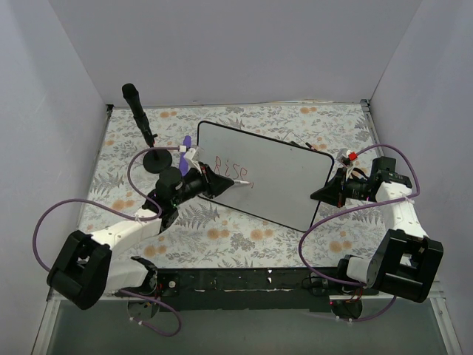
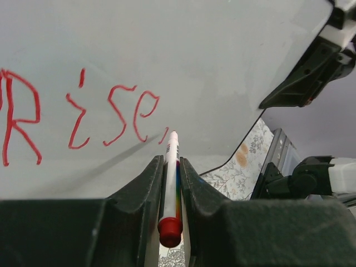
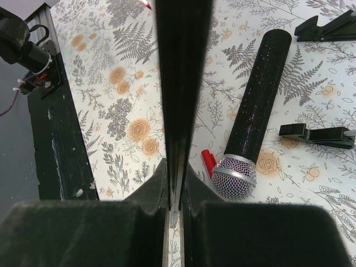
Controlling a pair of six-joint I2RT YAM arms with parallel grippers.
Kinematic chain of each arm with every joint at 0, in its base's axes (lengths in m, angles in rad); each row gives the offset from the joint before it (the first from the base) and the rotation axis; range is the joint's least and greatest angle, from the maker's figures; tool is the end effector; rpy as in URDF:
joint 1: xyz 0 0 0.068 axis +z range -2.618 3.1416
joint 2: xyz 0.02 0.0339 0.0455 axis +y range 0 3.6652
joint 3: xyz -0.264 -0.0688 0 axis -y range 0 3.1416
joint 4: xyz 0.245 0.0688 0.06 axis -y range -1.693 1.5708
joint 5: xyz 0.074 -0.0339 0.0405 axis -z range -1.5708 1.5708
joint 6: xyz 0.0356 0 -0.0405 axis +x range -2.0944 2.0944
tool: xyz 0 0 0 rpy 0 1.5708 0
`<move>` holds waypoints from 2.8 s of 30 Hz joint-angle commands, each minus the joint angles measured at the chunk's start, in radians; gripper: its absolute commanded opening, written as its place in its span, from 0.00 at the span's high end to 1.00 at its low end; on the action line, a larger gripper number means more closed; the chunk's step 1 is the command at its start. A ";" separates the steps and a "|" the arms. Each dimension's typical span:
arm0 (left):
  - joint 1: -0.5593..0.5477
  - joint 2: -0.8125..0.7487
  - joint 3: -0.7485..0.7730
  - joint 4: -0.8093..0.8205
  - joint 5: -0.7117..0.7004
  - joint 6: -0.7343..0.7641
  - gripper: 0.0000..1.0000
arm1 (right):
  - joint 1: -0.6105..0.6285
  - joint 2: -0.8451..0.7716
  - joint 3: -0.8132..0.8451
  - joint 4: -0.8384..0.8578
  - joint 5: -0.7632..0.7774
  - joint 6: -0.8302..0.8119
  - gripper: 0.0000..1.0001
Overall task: Write a sentence on the whiteboard
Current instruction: Write with the whiteboard marker without the cap on the whiteboard.
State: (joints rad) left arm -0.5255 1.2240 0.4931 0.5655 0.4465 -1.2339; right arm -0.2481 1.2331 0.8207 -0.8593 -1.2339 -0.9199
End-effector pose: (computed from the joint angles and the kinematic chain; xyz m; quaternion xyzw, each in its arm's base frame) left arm 0.2150 -0.1424 0.2254 -0.1239 0.7476 -0.5933 0.2715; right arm 0.2082 -0.0181 0.2374 -0.3472 0.7331 0.4103 0.4168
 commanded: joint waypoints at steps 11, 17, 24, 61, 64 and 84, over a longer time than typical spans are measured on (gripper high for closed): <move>0.005 -0.283 -0.077 -0.003 -0.032 -0.062 1.00 | 0.013 -0.001 0.021 0.014 0.031 -0.037 0.99; 0.001 -0.264 -0.061 -0.012 -0.005 -0.065 1.00 | 0.013 -0.003 0.020 0.014 0.031 -0.036 0.99; -0.021 -0.265 -0.062 -0.013 -0.029 -0.064 1.00 | 0.013 -0.001 0.020 0.014 0.033 -0.036 0.99; -0.206 -0.143 0.062 -0.026 -0.230 0.030 1.00 | 0.015 -0.009 0.021 0.019 0.033 -0.034 0.99; -0.240 -0.121 0.065 0.007 -0.265 0.051 1.00 | 0.015 -0.009 0.021 0.017 0.031 -0.033 0.99; -0.301 -0.216 0.034 -0.045 -0.465 0.117 1.00 | 0.023 -0.009 0.021 0.017 0.030 -0.034 0.99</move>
State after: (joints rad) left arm -0.8242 1.0706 0.4973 0.5861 0.0914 -1.1572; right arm -0.2398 1.2335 0.8207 -0.8574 -1.2339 -0.9203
